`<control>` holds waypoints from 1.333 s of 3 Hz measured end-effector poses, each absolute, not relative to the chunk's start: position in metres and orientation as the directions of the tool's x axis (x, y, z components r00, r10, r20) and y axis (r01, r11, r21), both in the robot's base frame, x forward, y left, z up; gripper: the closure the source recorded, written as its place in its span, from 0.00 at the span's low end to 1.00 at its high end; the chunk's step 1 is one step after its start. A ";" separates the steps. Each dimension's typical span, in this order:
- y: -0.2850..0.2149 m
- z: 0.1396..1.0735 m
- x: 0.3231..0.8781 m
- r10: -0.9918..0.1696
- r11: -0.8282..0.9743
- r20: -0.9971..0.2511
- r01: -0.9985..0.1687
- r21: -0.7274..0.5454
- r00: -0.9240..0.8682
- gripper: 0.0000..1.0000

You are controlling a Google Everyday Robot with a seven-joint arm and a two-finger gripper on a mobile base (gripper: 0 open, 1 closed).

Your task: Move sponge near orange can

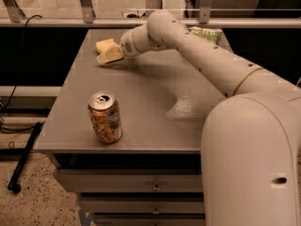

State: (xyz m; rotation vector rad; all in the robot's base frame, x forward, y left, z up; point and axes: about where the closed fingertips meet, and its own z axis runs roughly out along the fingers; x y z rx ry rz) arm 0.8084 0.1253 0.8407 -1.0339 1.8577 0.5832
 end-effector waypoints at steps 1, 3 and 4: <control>0.132 0.839 0.803 -0.416 0.527 -0.873 -0.850 -0.003 -0.255 0.40; 0.132 0.853 0.793 -0.428 0.520 -0.875 -0.853 -0.033 -0.227 0.88; 0.125 0.871 0.789 -0.441 0.510 -0.880 -0.856 -0.085 -0.176 1.00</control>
Offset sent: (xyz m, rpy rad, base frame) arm -0.0162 0.0082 0.0077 -0.0014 0.0194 0.0222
